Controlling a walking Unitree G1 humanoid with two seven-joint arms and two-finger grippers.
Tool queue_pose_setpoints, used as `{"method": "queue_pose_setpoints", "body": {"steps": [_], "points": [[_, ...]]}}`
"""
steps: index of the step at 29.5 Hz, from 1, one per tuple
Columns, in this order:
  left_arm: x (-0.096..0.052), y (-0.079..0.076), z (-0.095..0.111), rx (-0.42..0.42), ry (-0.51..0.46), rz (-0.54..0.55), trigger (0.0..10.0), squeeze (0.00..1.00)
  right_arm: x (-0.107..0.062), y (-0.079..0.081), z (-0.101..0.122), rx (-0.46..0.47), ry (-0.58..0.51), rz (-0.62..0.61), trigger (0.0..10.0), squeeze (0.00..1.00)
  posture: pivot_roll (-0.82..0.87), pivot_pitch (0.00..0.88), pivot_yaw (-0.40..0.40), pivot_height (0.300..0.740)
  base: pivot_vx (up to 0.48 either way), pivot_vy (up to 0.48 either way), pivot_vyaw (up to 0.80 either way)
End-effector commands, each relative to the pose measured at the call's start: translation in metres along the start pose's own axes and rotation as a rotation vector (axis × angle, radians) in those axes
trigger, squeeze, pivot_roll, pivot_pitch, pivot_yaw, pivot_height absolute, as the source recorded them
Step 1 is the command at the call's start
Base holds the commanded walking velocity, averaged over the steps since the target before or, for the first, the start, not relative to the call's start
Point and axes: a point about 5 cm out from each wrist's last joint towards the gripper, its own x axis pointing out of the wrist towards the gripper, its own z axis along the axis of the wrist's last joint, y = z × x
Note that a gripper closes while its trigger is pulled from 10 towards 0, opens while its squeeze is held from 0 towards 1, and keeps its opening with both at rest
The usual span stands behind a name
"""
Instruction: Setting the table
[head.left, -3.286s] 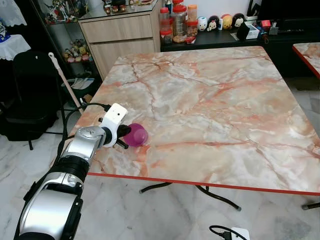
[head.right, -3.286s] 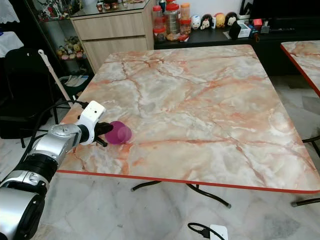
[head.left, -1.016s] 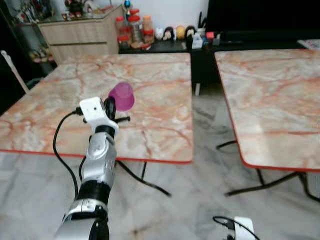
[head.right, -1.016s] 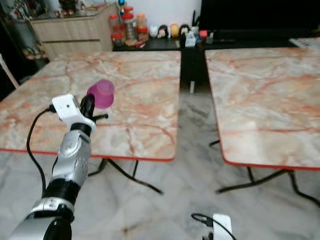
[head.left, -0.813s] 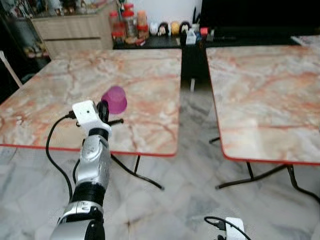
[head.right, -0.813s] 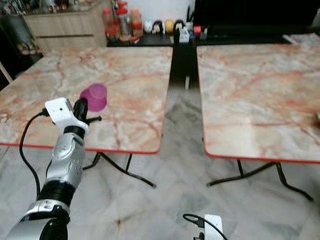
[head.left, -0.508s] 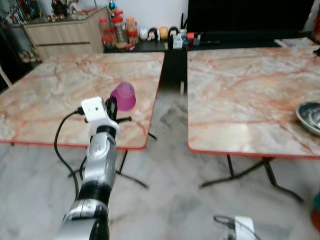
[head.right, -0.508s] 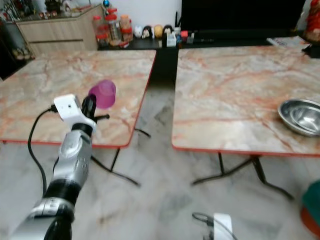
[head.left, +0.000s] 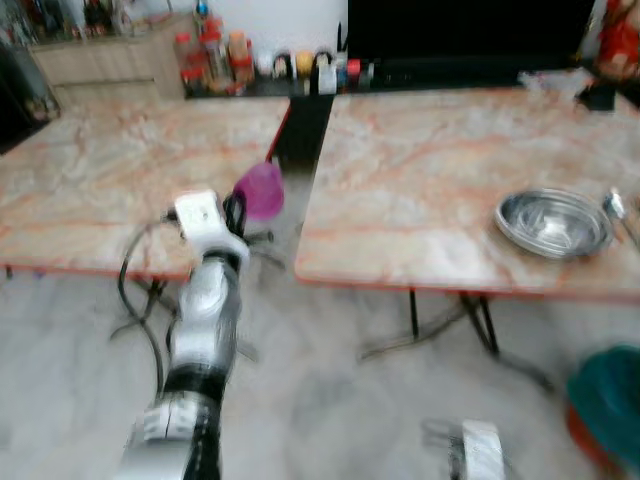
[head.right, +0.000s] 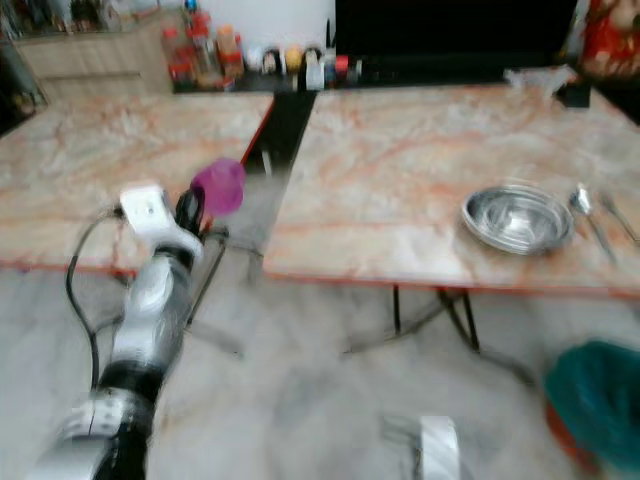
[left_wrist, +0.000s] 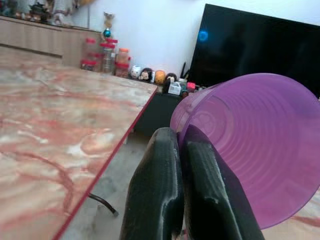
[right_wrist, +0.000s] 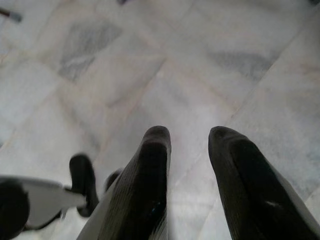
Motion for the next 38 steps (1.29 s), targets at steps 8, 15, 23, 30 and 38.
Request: {"method": "queue_pose_setpoints", "body": {"steps": [8,15,23,30,38], "points": [[0.0018,-0.007,0.002,-0.01,-0.003,-0.023,10.0,0.0,0.0004,-0.0074,0.0033,0.001,-0.008,-0.019,10.0,0.0,-0.02,0.0,0.087,0.74,0.0,-0.284,0.0],[-0.0002,-0.0066,0.0027,-0.057,-0.013,-0.031,10.0,0.0,0.0008,-0.0072,0.0049,0.0,-0.011,-0.018,10.0,0.0,-0.01,0.0,0.085,0.74,0.0,0.0,0.0],[-0.0006,-0.0052,0.003,-0.043,-0.008,-0.024,10.0,0.0,0.0009,-0.0064,0.0056,0.003,-0.015,-0.016,10.0,0.0,-0.01,0.0,0.084,0.74,0.133,0.0,0.0],[0.001,-0.0064,0.0044,-0.045,-0.009,-0.033,10.0,0.0,0.0009,-0.0055,0.0058,0.031,-0.017,-0.014,10.0,0.0,-0.01,0.0,0.087,0.74,0.307,0.0,-0.1],[0.002,-0.0067,0.006,-0.041,-0.01,-0.042,10.0,0.0,0.0014,-0.0037,0.0097,0.03,-0.038,-0.013,10.0,0.0,0.0,0.0,0.087,0.74,0.332,0.0,-0.08]]}}
